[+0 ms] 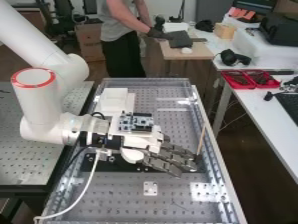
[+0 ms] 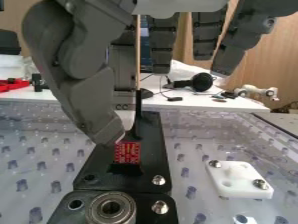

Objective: Grab the pcb board and place it in the clear container

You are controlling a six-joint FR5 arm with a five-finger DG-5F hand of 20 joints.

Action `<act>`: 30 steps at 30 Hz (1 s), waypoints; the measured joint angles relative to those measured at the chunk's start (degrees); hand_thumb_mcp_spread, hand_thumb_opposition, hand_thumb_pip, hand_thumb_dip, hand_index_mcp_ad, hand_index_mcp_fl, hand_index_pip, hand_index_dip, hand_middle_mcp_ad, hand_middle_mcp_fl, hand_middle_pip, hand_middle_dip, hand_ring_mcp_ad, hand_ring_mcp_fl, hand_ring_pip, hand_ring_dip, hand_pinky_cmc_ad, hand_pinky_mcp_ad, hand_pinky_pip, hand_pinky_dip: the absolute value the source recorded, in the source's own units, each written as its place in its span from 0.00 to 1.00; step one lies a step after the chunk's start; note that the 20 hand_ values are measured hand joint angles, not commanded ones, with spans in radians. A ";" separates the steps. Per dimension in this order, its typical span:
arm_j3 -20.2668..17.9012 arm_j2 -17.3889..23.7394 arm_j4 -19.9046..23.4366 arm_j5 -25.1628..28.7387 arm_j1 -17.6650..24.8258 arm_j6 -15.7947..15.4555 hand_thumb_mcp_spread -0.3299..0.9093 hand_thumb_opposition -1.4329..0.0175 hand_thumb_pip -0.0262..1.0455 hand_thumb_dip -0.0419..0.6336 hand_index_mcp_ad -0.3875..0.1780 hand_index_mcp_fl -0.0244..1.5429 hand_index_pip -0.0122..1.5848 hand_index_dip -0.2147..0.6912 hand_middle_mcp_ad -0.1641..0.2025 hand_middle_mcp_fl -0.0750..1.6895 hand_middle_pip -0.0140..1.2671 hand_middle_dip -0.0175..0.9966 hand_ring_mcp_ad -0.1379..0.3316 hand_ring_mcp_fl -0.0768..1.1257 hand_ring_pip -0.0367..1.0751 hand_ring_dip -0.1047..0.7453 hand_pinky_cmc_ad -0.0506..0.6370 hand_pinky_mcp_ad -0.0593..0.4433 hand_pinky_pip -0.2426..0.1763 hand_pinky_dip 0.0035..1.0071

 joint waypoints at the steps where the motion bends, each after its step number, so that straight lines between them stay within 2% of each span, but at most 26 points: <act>1: 0.03 -0.04 -0.04 -0.01 -0.03 -0.06 0.61 0.37 0.69 0.42 0.46 0.20 0.98 0.21 0.64 0.11 0.11 0.15 0.77 0.06 0.12 0.16 0.53 0.51 0.40 0.47; 27: 1.31 -2.14 -1.03 -0.50 -0.77 -0.43 0.60 0.37 0.70 0.43 0.46 0.21 0.98 0.22 0.64 0.11 0.11 0.15 0.77 0.06 0.12 0.16 0.53 0.51 0.40 0.47; 30: 1.34 -2.15 -1.00 -0.61 -0.76 -0.48 0.61 0.36 0.69 0.42 0.46 0.26 0.98 0.21 0.64 0.11 0.11 0.15 0.77 0.06 0.12 0.16 0.53 0.51 0.40 0.47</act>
